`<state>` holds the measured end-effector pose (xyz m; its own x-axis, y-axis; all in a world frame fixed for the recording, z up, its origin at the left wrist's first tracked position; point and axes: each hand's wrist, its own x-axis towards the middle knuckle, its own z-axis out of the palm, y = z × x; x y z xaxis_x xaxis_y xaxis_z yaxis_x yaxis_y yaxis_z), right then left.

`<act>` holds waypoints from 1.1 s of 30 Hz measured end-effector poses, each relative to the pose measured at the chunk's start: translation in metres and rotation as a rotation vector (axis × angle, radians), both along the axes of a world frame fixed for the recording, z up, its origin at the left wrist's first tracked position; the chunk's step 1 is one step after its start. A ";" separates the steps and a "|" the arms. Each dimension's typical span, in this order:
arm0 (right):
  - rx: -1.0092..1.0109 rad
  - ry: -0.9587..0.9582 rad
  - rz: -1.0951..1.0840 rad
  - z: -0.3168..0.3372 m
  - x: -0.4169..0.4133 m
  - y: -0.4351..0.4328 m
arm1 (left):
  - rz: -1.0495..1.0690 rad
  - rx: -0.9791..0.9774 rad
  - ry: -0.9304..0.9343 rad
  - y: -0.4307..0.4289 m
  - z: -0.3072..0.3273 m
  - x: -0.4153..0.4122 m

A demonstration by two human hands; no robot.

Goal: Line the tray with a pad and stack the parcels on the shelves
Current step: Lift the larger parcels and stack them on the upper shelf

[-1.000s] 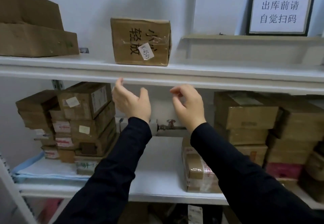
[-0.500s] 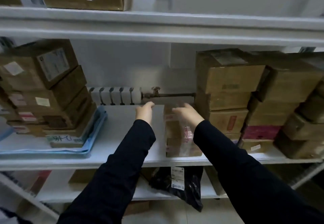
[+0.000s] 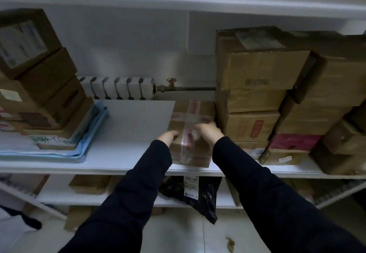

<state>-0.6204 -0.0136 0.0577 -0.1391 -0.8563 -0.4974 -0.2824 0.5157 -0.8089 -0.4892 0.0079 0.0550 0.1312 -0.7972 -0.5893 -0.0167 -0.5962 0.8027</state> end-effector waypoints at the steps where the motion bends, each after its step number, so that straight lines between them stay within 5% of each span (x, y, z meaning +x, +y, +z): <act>1: 0.023 -0.048 -0.016 0.000 -0.001 -0.001 | 0.033 0.007 -0.006 -0.004 -0.010 0.005; 5: 0.057 -0.166 0.054 0.005 -0.002 0.004 | 0.169 0.030 -0.050 -0.020 -0.053 0.038; 10: -0.002 -0.263 -0.004 0.014 0.002 0.013 | 0.170 -0.047 -0.104 0.015 0.000 0.036; 23: -0.276 -0.305 -0.013 0.055 0.040 0.030 | 0.469 -0.228 0.148 0.046 0.028 0.092; 27: -0.434 -0.077 -0.077 0.074 0.051 0.047 | 0.405 -0.151 0.308 0.069 0.049 0.120; 33: -0.555 0.118 -0.105 0.106 0.069 0.075 | 0.290 -0.164 0.259 0.100 0.084 0.152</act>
